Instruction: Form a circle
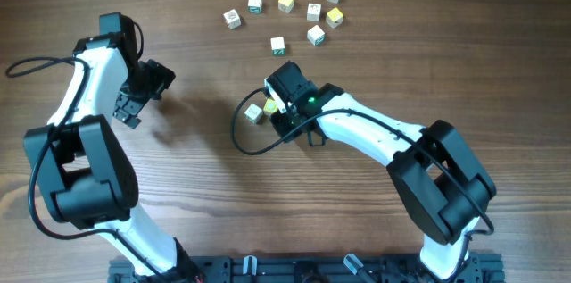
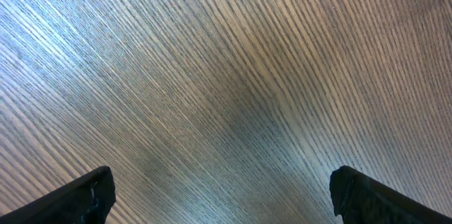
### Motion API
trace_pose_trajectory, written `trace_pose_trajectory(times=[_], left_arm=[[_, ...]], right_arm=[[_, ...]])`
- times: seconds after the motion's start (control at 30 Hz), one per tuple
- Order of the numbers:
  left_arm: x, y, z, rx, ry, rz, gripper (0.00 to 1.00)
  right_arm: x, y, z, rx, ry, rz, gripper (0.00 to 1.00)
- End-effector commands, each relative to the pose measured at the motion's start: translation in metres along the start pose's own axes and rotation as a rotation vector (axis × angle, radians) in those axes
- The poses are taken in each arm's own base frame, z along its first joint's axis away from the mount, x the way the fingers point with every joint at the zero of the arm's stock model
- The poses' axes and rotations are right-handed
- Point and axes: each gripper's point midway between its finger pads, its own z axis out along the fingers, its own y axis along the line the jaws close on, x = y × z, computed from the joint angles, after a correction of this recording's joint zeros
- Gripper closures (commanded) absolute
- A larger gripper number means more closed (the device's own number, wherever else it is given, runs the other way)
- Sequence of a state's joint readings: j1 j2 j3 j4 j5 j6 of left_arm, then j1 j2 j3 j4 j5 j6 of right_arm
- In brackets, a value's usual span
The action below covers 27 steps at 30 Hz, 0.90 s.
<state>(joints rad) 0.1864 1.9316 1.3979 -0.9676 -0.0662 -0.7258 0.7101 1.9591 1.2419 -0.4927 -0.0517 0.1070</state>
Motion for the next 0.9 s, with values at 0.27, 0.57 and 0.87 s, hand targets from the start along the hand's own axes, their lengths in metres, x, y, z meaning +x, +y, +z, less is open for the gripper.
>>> trace_pose_trajectory(times=[0.27, 0.57, 0.87], left_arm=[[-0.006, -0.005, -0.011, 0.027, -0.03, 0.013, 0.0], [-0.006, -0.005, -0.011, 0.029, -0.031, 0.013, 0.0], [-0.001, -0.014, -0.012, 0.076, 0.0, 0.014, 0.68]], right_arm=[[-0.018, 0.002, -0.01, -0.01, -0.062, -0.036, 0.44], [-0.083, -0.014, -0.055, 0.052, -0.189, 0.009, 0.51], [-0.09, -0.072, -0.061, 0.081, -0.231, 0.308, 0.82]])
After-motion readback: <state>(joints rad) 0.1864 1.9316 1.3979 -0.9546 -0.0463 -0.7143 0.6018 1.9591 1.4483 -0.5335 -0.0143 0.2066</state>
